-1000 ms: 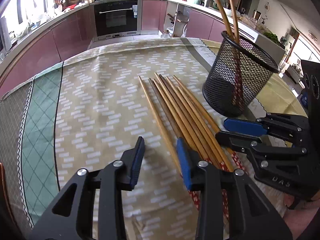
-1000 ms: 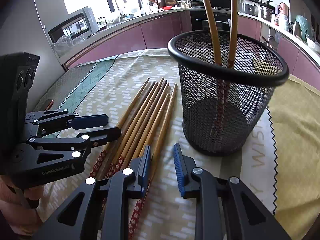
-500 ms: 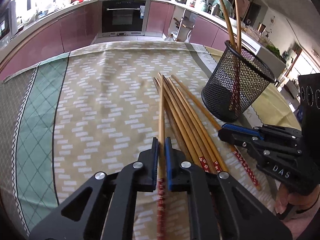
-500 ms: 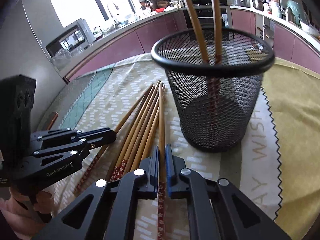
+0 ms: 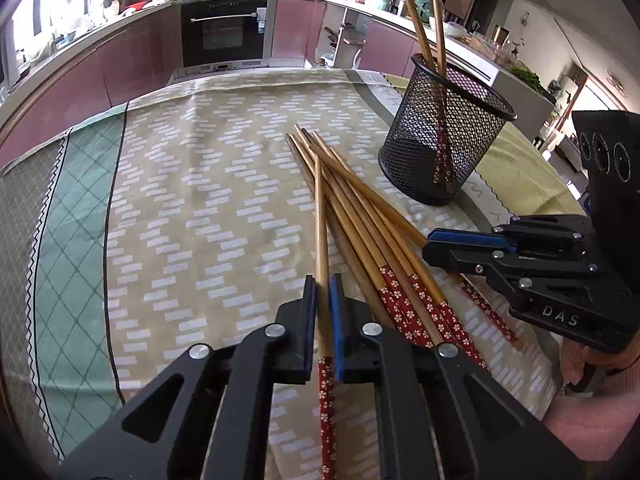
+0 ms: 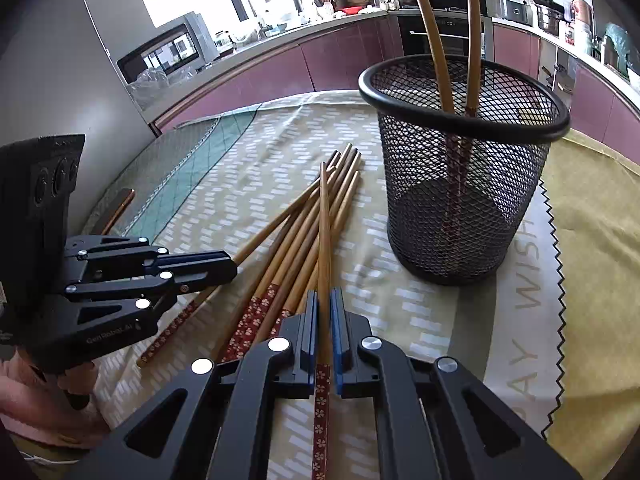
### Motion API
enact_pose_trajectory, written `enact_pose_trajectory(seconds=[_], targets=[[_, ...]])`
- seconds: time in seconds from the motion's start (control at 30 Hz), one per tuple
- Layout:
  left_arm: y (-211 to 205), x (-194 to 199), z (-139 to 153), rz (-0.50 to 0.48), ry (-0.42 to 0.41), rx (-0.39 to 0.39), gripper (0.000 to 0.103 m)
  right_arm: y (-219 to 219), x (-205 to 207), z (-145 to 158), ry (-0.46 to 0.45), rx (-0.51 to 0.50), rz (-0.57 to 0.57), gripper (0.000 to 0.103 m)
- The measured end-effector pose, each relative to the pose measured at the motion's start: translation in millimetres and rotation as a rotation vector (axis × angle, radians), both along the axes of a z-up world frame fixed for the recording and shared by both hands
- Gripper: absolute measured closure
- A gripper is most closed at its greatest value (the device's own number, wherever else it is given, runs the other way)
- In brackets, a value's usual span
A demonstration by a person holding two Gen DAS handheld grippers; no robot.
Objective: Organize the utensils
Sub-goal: 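Lift the chopstick in the left tool while the right tool raises its chopstick toward the cup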
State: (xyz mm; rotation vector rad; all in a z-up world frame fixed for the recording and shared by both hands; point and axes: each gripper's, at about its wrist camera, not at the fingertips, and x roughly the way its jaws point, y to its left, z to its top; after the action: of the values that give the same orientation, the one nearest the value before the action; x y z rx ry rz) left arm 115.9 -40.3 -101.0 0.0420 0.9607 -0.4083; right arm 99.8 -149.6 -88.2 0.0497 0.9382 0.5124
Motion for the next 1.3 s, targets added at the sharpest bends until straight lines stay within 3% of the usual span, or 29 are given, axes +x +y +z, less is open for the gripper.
enact_pose_trajectory(seconds=[0.37,0.47,0.57,0.83,1.3], targets=[[-9,18,-1,-0.038,-0.018,0.046,0.087,10,14,-4,-0.017,-0.064,0.006,0.095],[-12,22,-1,-0.030,-0.023,0.053,0.087,9,15,-4,-0.017,-0.057,0.002,0.096],[-12,24,0,-0.009,-0.024,0.053,0.094,7,12,-2,-0.024,-0.050,-0.004,0.097],[-4,15,12,-0.002,-0.028,-0.008,0.096,-10,-6,24,-0.095,0.023,0.003,0.097],[11,-12,91,-0.103,-0.139,-0.216,0.096,-54,-27,78,-0.219,0.158,-0.024,0.097]])
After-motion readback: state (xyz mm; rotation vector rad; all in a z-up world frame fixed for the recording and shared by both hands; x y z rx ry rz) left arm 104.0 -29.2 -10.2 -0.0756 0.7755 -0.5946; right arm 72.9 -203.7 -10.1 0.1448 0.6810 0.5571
